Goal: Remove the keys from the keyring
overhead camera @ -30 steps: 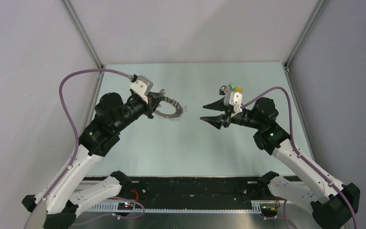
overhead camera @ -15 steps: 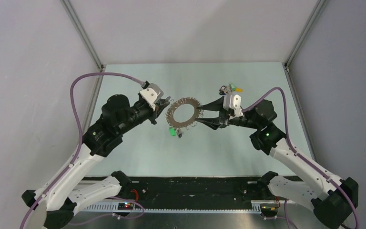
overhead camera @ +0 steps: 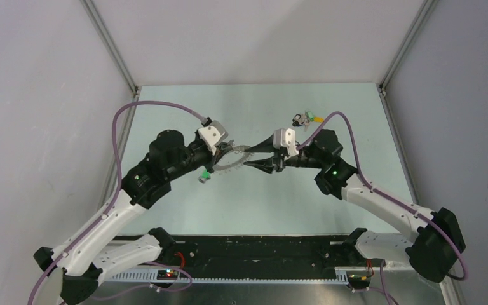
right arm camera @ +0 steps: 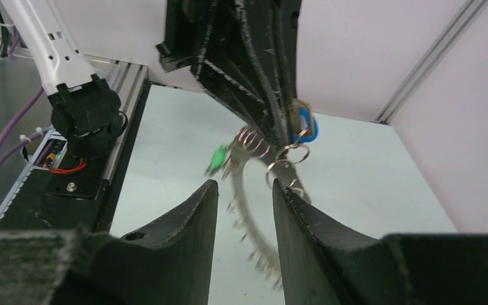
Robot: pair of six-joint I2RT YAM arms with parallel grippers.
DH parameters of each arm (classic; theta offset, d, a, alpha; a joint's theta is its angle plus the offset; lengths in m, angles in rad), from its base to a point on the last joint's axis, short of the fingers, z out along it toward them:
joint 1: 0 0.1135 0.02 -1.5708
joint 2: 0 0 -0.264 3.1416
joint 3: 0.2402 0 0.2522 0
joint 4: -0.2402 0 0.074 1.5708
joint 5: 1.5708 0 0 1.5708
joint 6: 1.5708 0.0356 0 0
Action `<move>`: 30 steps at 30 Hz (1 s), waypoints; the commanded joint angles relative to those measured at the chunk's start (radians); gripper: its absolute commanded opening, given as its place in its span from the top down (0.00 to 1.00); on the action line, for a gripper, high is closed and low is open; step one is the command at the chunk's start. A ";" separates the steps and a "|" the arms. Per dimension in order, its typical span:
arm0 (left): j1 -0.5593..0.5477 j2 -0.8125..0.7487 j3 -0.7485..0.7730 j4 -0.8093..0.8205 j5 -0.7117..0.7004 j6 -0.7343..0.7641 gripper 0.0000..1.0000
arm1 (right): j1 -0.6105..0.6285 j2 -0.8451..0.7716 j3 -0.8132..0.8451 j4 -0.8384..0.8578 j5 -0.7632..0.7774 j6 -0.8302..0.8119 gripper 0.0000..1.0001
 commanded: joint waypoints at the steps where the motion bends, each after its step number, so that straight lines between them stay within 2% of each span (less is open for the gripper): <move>1: -0.011 -0.015 0.001 0.083 0.049 0.013 1.00 | 0.004 0.041 0.070 0.060 0.019 -0.040 0.59; 5: -0.011 -0.018 -0.001 0.086 0.045 0.006 1.00 | 0.007 0.072 0.078 0.070 0.018 -0.039 0.61; 10: -0.011 -0.017 -0.012 0.089 0.130 0.020 1.00 | 0.009 0.084 0.079 0.075 0.049 -0.051 0.61; 23: -0.013 -0.038 -0.043 0.089 0.201 0.078 1.00 | 0.005 0.026 0.083 0.020 0.058 -0.093 0.61; 30: -0.014 -0.071 -0.065 0.089 0.279 0.124 1.00 | 0.003 0.024 0.130 -0.127 0.048 -0.160 0.60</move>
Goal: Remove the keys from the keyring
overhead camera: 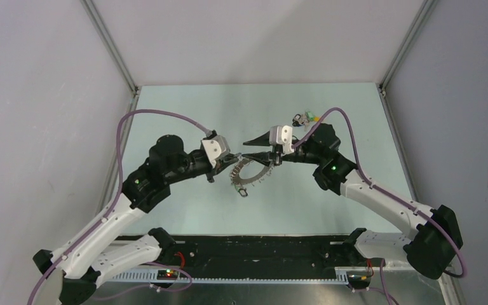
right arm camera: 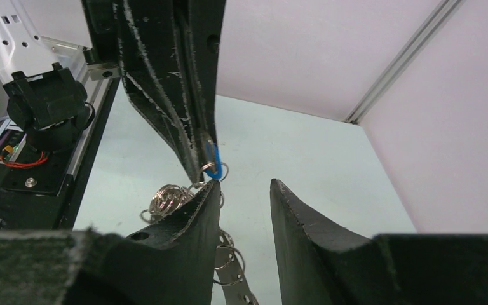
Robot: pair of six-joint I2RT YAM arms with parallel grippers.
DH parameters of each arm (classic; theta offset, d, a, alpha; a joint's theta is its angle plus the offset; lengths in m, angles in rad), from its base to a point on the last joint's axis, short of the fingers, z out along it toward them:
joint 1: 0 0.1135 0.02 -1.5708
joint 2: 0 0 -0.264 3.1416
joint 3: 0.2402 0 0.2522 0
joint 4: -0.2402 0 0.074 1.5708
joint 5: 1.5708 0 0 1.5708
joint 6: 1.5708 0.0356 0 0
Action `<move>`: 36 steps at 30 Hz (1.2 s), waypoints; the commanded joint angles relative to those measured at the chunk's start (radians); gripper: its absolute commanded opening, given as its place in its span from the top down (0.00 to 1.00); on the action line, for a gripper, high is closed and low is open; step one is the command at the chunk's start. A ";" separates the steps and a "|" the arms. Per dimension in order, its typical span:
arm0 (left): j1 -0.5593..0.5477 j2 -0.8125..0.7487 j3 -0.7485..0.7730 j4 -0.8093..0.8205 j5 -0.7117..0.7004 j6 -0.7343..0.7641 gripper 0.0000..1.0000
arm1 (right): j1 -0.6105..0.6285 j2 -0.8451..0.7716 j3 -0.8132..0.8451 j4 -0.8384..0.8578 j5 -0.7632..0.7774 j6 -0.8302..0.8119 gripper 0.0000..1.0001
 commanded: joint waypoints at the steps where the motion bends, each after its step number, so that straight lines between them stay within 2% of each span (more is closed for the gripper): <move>1: -0.007 -0.043 -0.010 0.066 0.077 0.062 1.00 | -0.003 -0.020 0.067 -0.081 -0.001 -0.063 0.60; 17: -0.013 -0.078 -0.024 0.078 0.104 0.084 1.00 | 0.019 0.020 0.086 -0.132 -0.158 -0.040 0.60; 29: -0.013 -0.089 -0.031 0.083 0.088 0.089 1.00 | 0.062 0.035 0.090 -0.095 -0.212 0.023 0.69; 36: -0.013 -0.093 -0.033 0.084 0.061 0.090 1.00 | 0.073 0.025 0.088 -0.110 -0.181 0.035 0.90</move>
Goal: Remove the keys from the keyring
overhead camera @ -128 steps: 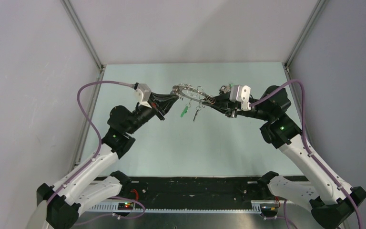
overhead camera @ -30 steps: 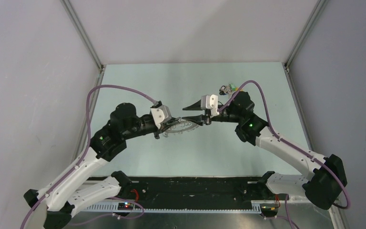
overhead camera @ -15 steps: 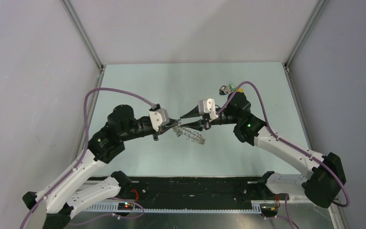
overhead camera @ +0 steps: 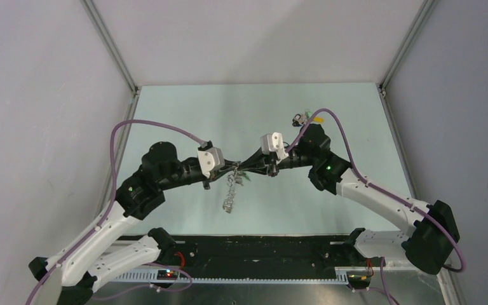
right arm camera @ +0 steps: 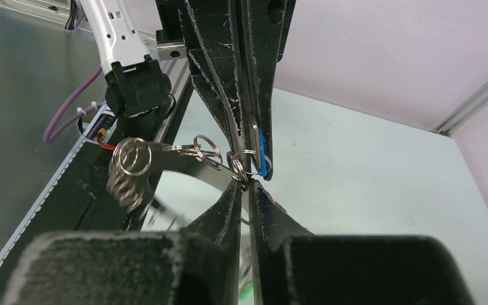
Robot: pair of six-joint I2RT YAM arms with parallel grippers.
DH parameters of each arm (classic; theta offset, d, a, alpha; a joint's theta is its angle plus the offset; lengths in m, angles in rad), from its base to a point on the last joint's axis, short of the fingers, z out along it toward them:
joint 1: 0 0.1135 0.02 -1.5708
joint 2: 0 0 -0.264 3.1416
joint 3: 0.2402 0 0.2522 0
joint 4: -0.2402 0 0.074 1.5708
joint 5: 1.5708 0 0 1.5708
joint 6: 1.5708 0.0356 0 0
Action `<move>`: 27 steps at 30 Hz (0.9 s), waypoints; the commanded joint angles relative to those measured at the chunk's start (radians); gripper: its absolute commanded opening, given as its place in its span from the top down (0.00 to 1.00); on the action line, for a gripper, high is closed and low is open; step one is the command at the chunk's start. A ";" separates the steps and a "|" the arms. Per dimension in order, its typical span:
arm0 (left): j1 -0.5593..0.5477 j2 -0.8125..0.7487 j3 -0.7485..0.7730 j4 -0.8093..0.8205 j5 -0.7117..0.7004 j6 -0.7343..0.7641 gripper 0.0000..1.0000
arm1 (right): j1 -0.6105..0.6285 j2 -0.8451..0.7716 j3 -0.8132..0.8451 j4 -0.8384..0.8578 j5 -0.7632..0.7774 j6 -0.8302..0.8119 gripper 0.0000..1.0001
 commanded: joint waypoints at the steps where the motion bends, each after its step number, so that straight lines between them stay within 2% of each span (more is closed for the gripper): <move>1: -0.002 -0.015 0.003 0.081 -0.026 0.029 1.00 | 0.021 -0.013 0.047 0.008 -0.009 0.023 0.93; 3: -0.003 -0.016 0.001 0.081 -0.034 0.032 1.00 | 0.020 -0.024 0.047 0.000 0.009 0.028 1.00; 12: -0.003 -0.014 -0.004 0.081 -0.062 0.037 1.00 | 0.020 -0.096 0.044 -0.117 0.137 0.033 1.00; 15: -0.002 -0.014 -0.009 0.080 -0.069 0.043 1.00 | 0.018 -0.119 0.036 -0.108 0.189 0.067 1.00; 19: -0.002 -0.009 -0.014 0.081 -0.083 0.051 1.00 | 0.014 -0.149 0.004 -0.024 0.272 0.190 1.00; 27: -0.002 0.002 -0.018 0.080 -0.091 0.053 1.00 | 0.012 -0.212 -0.128 0.265 0.385 0.426 1.00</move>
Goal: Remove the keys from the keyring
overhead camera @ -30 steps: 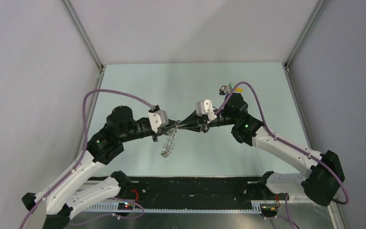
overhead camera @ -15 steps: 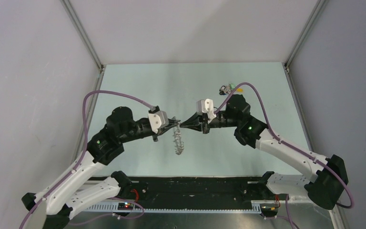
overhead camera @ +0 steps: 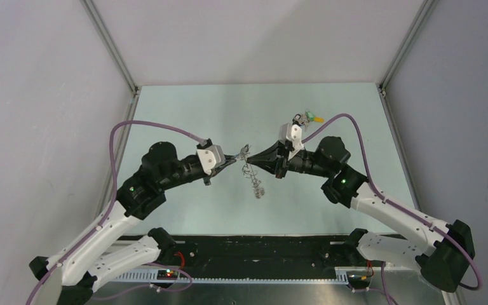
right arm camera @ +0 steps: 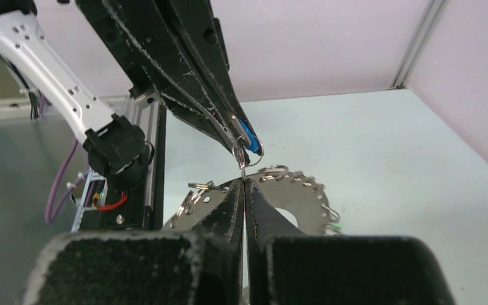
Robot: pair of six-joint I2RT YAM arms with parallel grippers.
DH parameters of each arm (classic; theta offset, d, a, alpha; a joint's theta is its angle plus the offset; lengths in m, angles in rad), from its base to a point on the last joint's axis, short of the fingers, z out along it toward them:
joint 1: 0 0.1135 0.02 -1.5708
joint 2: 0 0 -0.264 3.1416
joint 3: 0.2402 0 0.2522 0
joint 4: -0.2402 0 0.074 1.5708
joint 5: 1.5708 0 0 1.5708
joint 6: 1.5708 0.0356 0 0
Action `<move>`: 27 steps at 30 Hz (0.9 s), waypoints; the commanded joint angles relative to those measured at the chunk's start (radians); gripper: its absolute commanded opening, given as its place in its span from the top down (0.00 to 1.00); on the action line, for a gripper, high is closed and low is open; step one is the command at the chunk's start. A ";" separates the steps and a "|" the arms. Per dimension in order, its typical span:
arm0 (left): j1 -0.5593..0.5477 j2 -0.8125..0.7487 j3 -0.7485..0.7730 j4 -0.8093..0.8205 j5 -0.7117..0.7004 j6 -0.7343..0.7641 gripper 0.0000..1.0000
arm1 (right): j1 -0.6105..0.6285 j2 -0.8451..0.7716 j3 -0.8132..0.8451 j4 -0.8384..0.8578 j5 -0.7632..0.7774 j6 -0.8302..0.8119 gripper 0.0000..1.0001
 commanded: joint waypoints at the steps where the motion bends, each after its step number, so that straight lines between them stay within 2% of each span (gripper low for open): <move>1: 0.001 0.003 -0.008 0.038 -0.016 0.025 1.00 | -0.001 -0.043 -0.053 0.246 0.104 0.169 1.00; 4: 0.001 0.001 -0.008 0.038 -0.017 0.025 1.00 | -0.002 -0.043 -0.080 0.295 0.113 0.192 1.00; 5: 0.001 0.001 -0.008 0.038 -0.019 0.026 1.00 | -0.001 -0.039 -0.081 0.294 0.103 0.185 0.96; 6: 0.000 -0.002 -0.008 0.038 -0.018 0.026 1.00 | 0.000 -0.037 -0.082 0.283 0.076 0.160 0.90; 7: 0.000 -0.003 -0.007 0.038 -0.017 0.026 1.00 | 0.001 -0.036 -0.082 0.275 0.064 0.146 0.76; 9: 0.000 -0.004 -0.007 0.039 -0.014 0.025 1.00 | 0.004 -0.040 -0.081 0.243 0.041 0.101 0.64; 11: -0.001 -0.006 -0.007 0.038 -0.011 0.024 1.00 | 0.005 -0.045 -0.081 0.213 0.013 0.050 0.62; 13: -0.001 -0.007 -0.008 0.038 -0.006 0.025 1.00 | 0.006 -0.050 -0.082 0.188 -0.007 -0.029 0.62; 19: -0.002 -0.015 -0.006 0.039 0.008 0.027 1.00 | 0.008 -0.036 -0.052 0.133 -0.041 -0.134 0.67; 27: -0.002 -0.019 -0.004 0.041 0.011 0.019 1.00 | 0.032 0.006 0.011 0.074 -0.040 -0.145 0.68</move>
